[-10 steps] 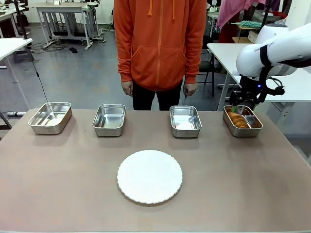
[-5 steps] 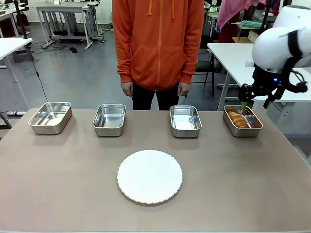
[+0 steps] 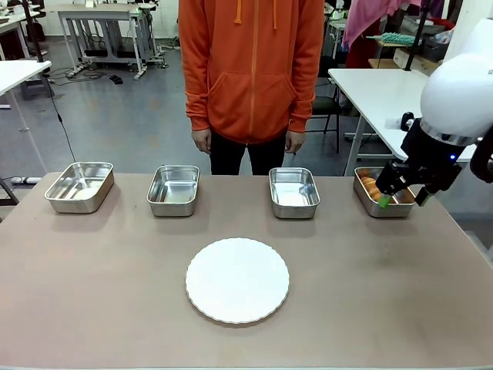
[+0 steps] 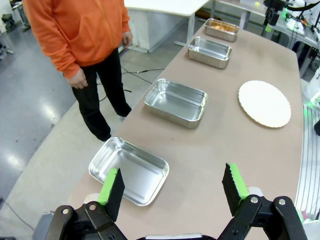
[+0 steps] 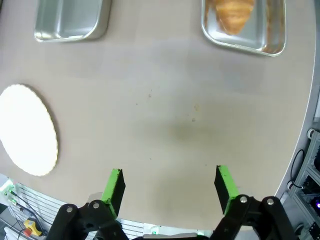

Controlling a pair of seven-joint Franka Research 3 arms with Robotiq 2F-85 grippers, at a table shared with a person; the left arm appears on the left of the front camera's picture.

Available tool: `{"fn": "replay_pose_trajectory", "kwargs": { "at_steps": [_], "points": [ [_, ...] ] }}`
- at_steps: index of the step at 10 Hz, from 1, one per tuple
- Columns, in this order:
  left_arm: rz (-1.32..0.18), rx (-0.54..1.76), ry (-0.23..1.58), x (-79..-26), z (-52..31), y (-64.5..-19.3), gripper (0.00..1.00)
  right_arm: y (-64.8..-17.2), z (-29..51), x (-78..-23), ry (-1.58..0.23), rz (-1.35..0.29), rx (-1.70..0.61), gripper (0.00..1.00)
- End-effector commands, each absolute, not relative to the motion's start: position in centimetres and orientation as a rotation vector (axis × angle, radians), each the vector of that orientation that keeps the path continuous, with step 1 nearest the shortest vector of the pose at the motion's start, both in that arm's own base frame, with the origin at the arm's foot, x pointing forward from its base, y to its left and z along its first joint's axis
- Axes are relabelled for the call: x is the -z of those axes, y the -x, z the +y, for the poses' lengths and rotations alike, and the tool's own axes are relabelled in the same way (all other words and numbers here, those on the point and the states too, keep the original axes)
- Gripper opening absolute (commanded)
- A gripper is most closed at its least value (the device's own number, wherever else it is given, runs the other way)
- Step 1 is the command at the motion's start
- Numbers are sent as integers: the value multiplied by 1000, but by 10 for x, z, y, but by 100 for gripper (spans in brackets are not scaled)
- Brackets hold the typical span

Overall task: Place the bread in the container.
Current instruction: Place the Butter Roll into the Airtight Container indicated by the human.

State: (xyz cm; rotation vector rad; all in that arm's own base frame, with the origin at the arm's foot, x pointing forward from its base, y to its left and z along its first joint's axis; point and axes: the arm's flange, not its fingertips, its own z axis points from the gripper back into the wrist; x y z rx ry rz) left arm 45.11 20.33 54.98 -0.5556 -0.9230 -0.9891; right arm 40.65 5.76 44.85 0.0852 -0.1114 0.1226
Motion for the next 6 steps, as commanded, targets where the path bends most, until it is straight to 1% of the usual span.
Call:
{"fn": "replay_pose_trajectory", "kwargs": {
  "at_steps": [1, 2, 6],
  "points": [
    [-931, 993, 556, -552, 201, -450, 100, -404, 48, -442, -126, -105, -163, 93],
    [-931, 993, 556, -552, 201, -450, 100, -406, 58, -448, -85, -111, -123, 93],
    [-931, 993, 556, -552, 201, -450, 100, -406, 58, -448, -85, -111, -123, 93]
  ]
}}
